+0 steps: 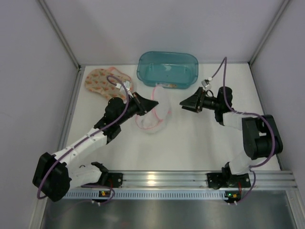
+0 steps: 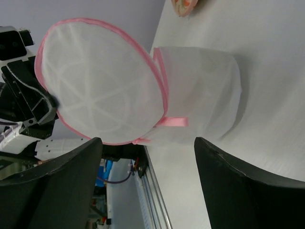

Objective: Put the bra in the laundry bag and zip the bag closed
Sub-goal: Close the laundry bag at the center of the board.

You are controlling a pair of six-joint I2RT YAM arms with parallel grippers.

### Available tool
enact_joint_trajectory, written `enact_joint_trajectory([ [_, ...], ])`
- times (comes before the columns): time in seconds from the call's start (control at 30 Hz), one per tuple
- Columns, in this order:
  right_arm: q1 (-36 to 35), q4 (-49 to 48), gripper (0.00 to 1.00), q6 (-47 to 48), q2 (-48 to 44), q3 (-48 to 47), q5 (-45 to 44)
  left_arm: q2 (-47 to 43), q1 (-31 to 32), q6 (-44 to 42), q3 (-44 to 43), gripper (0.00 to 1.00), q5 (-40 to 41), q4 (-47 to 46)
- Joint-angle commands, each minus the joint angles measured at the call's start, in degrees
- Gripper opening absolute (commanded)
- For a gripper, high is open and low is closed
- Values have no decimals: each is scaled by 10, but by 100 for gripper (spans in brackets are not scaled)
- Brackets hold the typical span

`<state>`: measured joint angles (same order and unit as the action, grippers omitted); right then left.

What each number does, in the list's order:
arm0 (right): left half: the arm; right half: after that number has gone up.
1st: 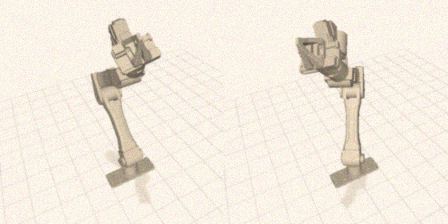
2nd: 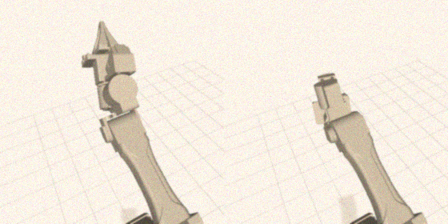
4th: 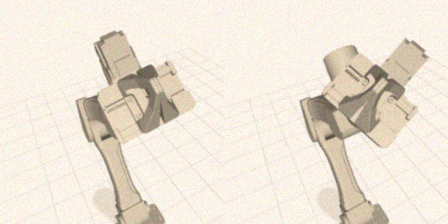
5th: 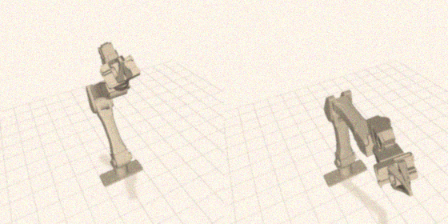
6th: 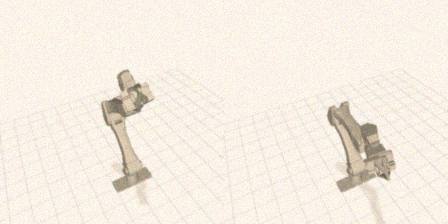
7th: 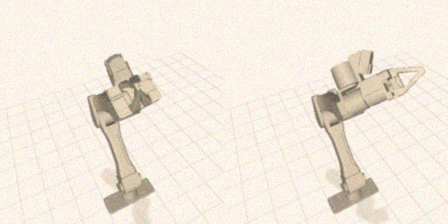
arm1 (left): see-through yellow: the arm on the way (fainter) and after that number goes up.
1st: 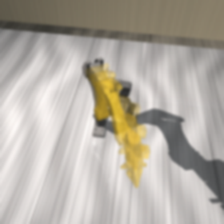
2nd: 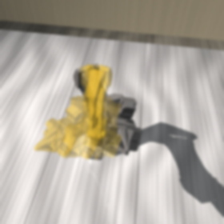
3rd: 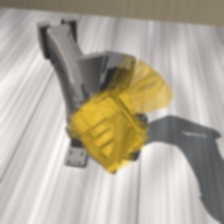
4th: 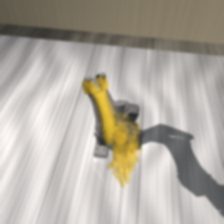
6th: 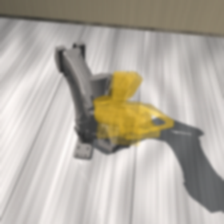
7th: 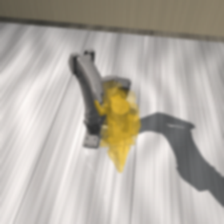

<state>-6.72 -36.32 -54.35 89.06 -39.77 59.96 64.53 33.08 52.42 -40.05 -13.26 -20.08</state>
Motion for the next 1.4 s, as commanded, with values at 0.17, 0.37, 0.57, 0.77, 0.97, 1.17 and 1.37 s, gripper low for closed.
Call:
enact_joint_trajectory([
  [0.17,-80,-321,78,-180,132,-15,-22,-24,-13,53,36,0,-49,-100],
  [0.37,-109,-425,81,-241,183,-40,-22,-33,-22,71,57,0,-56,-102],
  [0.57,-122,-495,47,-291,198,-51,-5,-34,-42,67,78,0,-63,-101],
  [0.77,-121,-464,1,-282,174,-45,9,-42,-57,-1,79,0,-72,-68],
  [0.97,-121,-385,0,-235,132,-25,22,-73,-91,-164,24,56,-103,88],
  [1.17,-121,-117,0,-75,70,-10,26,-152,-108,-386,-24,70,-85,267],
  [1.37,-136,285,0,206,50,-94,3,-157,-107,-622,-79,67,-156,459],
])
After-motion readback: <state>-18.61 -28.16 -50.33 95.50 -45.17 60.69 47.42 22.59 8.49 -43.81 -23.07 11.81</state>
